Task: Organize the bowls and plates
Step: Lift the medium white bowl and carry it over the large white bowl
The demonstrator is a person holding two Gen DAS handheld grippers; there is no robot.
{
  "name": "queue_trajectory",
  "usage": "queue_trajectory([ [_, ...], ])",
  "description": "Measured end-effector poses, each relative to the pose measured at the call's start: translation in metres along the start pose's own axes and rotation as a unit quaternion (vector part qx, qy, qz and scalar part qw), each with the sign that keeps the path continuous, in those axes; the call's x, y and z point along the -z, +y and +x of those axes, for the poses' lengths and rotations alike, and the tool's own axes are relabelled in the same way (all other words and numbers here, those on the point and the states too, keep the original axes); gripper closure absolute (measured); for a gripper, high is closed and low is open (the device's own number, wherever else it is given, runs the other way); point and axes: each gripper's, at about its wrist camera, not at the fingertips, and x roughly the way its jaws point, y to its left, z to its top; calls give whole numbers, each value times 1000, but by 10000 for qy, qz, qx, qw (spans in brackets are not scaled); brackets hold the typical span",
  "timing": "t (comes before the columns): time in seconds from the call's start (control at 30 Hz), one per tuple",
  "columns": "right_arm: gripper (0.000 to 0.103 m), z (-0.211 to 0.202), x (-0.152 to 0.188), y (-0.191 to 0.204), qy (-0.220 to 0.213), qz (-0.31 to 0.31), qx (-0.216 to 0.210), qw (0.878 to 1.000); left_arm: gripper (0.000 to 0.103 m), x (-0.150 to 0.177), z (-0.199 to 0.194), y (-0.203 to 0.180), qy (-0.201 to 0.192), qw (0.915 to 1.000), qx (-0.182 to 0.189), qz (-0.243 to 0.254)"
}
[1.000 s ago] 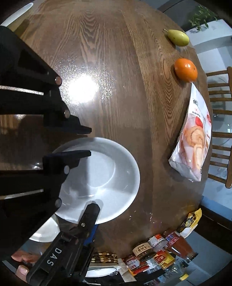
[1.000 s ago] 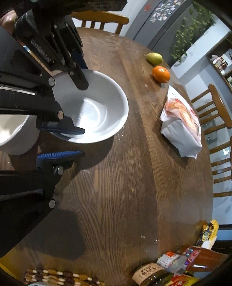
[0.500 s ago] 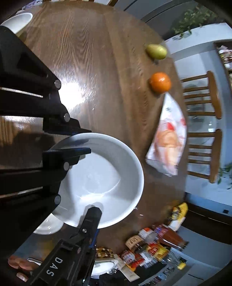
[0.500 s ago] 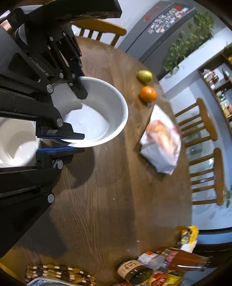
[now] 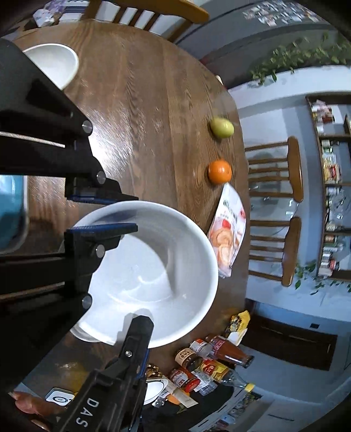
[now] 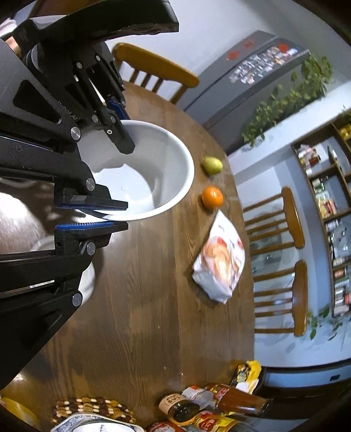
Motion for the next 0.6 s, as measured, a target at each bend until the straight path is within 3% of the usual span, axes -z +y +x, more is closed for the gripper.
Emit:
queue_trajectory([
  [0.33, 94, 16, 26, 64, 294, -464, -316, 9980, 92, 37, -29, 56, 24, 9980, -421, -475],
  [0.6, 94, 44, 45, 124, 669, -875, -639, 9919, 92, 69, -50, 111, 99, 9915, -828, -999],
])
